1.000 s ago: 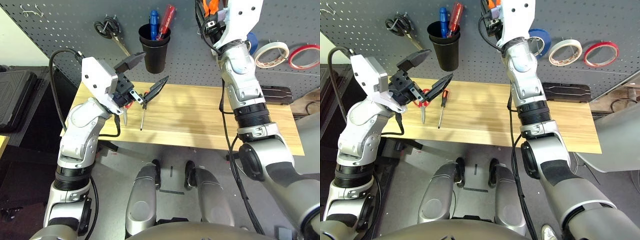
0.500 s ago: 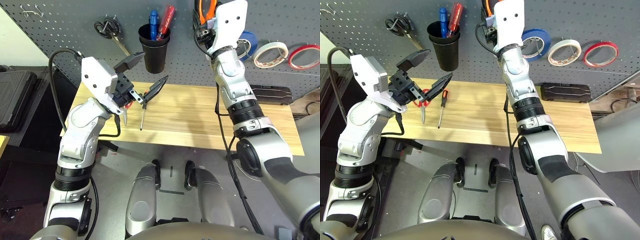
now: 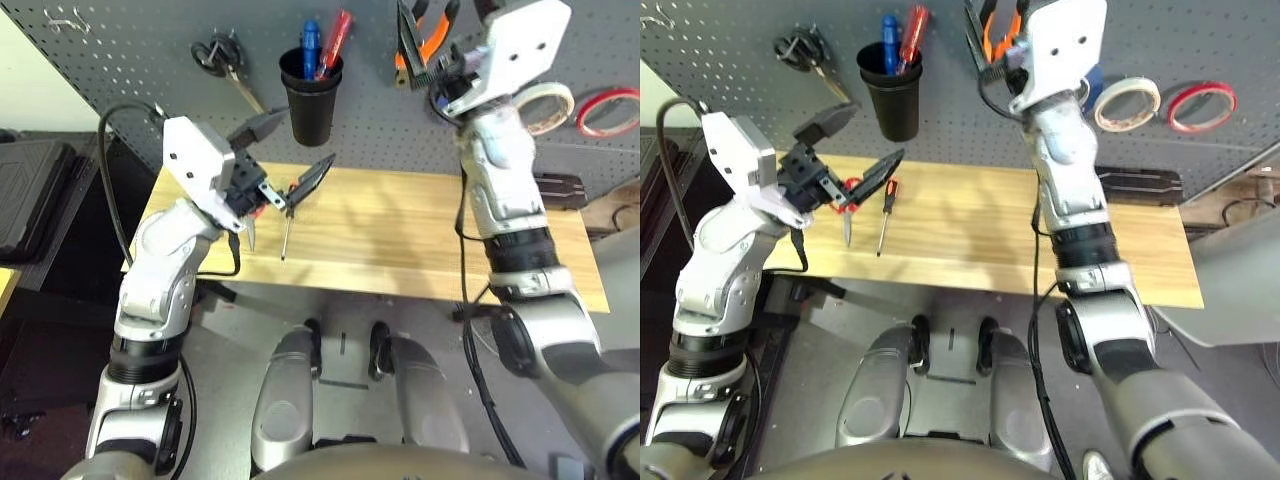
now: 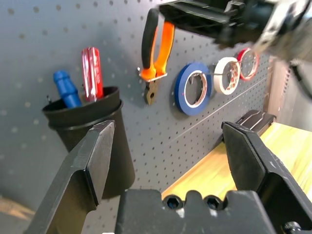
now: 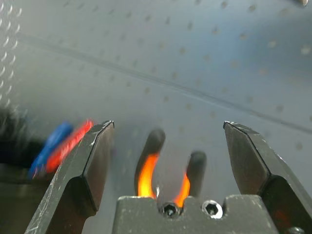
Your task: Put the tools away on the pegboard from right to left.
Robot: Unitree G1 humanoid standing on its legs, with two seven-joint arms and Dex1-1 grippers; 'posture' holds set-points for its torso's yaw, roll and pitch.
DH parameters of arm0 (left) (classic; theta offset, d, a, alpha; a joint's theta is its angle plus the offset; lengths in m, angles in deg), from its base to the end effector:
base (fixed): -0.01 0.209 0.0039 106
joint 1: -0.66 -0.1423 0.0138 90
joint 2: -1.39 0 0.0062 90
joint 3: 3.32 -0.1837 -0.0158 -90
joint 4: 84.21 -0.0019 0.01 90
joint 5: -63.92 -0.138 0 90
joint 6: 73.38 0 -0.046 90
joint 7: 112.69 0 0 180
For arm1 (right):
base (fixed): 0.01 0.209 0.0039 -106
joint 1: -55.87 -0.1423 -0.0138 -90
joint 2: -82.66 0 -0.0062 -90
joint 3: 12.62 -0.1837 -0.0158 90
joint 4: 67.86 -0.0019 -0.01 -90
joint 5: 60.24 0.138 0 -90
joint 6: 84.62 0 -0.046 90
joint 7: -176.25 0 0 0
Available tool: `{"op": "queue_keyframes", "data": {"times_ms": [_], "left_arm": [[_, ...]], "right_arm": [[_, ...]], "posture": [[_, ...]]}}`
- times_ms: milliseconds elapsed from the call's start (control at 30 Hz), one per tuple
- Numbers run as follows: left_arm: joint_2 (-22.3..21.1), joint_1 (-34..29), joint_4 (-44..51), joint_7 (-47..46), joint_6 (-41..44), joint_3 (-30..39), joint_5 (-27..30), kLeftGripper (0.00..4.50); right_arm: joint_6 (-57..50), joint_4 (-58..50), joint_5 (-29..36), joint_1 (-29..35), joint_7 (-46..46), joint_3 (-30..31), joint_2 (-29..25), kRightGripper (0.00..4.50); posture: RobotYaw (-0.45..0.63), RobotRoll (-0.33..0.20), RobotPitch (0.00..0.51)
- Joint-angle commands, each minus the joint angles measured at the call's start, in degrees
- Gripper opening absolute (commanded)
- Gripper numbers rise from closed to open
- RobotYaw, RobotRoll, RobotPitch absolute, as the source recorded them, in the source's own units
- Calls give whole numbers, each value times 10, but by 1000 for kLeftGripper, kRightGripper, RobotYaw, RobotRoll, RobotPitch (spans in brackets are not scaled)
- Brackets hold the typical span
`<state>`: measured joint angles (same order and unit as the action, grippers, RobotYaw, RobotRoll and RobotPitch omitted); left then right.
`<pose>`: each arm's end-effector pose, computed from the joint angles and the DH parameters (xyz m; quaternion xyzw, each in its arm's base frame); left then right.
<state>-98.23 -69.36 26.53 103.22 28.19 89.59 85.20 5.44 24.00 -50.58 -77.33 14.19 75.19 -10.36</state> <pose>0.2355 0.1920 0.1904 0.1218 -0.2151 -0.3770 0.8926 0.2945 -0.1670 0.2377 -0.1225 -0.3361 0.1963 0.9130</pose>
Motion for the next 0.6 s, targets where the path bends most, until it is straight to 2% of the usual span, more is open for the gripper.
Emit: {"op": "queue_keyframes", "data": {"times_ms": [33, 200, 367, 600], "left_arm": [[-5, -21, 14, -4, 11, 4, 3, 4500], [-13, -47, 9, -15, 40, 5, -6, 4500], [-27, -82, -8, -32, 85, -8, -28, 4500], [-8, -85, -33, -55, 107, -12, -36, 4500]], "right_arm": [[-106, -70, 44, 58, 69, -2, -51, 4468], [-224, -135, 96, 145, 175, 6, -140, 4468], [-256, -150, 111, 217, 282, 26, -221, 4468], [-259, -151, 128, 263, 351, 16, -252, 4468]], "posture": [[169, 0, 265], [158, 0, 278], [149, 0, 285], [137, 0, 294]]}}
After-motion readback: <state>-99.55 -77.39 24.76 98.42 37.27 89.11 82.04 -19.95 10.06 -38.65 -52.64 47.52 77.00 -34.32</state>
